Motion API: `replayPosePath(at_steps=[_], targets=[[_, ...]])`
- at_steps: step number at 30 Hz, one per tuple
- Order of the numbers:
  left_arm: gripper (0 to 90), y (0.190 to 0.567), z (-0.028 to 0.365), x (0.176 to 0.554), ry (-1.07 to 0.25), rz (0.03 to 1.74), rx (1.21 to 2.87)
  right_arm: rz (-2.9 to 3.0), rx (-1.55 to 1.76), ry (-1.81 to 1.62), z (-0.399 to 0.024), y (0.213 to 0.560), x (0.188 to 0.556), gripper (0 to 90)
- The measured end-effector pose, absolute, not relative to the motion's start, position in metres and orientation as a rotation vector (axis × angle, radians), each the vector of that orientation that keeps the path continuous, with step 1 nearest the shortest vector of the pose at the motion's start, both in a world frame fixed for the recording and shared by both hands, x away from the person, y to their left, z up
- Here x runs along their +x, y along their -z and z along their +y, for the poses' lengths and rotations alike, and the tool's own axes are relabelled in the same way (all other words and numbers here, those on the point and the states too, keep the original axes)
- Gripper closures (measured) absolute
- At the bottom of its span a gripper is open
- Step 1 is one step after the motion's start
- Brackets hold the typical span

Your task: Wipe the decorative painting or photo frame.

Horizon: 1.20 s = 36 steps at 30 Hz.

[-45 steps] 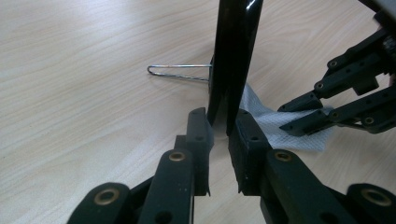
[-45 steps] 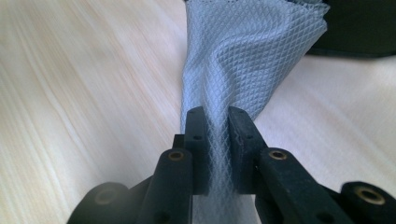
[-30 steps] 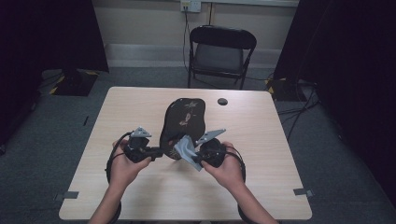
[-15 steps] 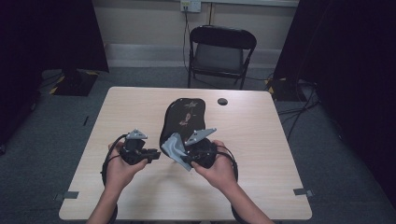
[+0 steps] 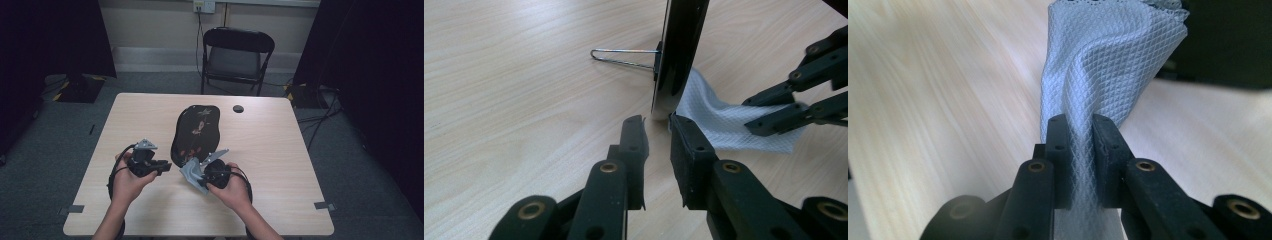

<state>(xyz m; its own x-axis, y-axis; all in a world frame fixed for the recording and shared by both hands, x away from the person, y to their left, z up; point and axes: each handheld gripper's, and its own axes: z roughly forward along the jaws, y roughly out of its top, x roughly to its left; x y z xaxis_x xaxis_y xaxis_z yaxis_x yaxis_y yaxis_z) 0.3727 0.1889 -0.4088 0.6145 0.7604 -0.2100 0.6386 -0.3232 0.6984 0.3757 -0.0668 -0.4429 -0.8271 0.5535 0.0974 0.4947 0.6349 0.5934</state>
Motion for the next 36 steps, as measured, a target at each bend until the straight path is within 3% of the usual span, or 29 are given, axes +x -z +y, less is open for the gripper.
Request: replayPosePath(at_steps=[12,20,28,32,36], targets=[[75.5,0.409,0.191,0.373,-0.207,1.108,2.056,2.775,0.960,-0.872,-0.084,0.464,0.379,79.8],[75.1,0.410,0.190,0.374,-0.196,1.107,2.060,2.688,0.894,-0.996,-0.086,0.413,0.376,79.8],[74.9,0.411,0.193,0.374,-0.203,1.115,2.057,2.604,0.725,-1.141,-0.060,0.350,0.361,79.8],[74.8,0.411,0.193,0.374,-0.204,1.117,2.052,2.618,0.684,-1.123,-0.047,0.350,0.360,79.9],[74.7,0.410,0.194,0.375,-0.211,1.116,2.063,2.666,0.703,-1.087,-0.044,0.372,0.364,79.8]])
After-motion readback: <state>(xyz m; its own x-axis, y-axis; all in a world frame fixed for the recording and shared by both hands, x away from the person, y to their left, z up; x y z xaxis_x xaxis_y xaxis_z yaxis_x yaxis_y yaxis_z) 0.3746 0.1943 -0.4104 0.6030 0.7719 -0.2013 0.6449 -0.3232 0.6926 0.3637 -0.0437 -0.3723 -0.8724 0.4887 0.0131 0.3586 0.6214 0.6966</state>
